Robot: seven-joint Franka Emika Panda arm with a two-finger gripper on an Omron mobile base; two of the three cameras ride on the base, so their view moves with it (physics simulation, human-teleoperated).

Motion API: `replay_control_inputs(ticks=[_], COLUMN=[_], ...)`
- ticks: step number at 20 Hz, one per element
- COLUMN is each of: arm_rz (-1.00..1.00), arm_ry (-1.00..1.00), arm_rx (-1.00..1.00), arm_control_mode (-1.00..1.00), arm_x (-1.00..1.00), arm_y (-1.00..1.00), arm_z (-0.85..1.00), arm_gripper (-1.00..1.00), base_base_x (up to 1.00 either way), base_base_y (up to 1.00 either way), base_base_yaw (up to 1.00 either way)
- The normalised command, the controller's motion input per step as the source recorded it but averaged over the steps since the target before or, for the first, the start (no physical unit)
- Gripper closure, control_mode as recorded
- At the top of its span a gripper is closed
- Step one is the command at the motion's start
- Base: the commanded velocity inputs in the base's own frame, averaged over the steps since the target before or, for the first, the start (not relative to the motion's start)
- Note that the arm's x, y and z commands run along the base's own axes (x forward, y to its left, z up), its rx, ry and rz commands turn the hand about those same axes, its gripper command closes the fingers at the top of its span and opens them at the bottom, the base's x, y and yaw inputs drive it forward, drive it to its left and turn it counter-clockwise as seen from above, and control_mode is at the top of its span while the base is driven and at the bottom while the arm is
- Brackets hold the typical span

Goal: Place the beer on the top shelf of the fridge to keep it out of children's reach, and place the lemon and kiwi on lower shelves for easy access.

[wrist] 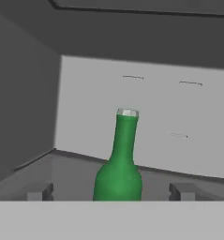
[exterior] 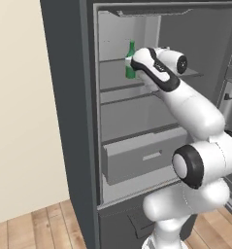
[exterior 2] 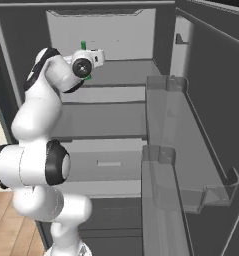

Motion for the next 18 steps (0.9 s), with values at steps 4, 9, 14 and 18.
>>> replay_control_inputs(ticks=[4,9,14,18], arm_rz=[0.0,0.0,-0.01,-0.03], arm_ry=[0.19,0.22,0.3,0.37], arm_rx=[-0.08,-0.08,-0.1,-0.05], arm_control_mode=[-1.0,-1.0,-1.0,-1.0], arm_x=[-0.91,-1.0,-1.0,-1.0], arm_y=[-0.07,-0.05,-0.02,0.0], arm_z=[0.0,0.0,-0.06,-0.3], arm_gripper=[-1.0,-1.0,-1.0,-1.0], base_base_x=[0.0,0.0,0.0,0.0], base_base_y=[0.0,0.0,0.0,0.0], base_base_yaw=[0.0,0.0,0.0,0.0])
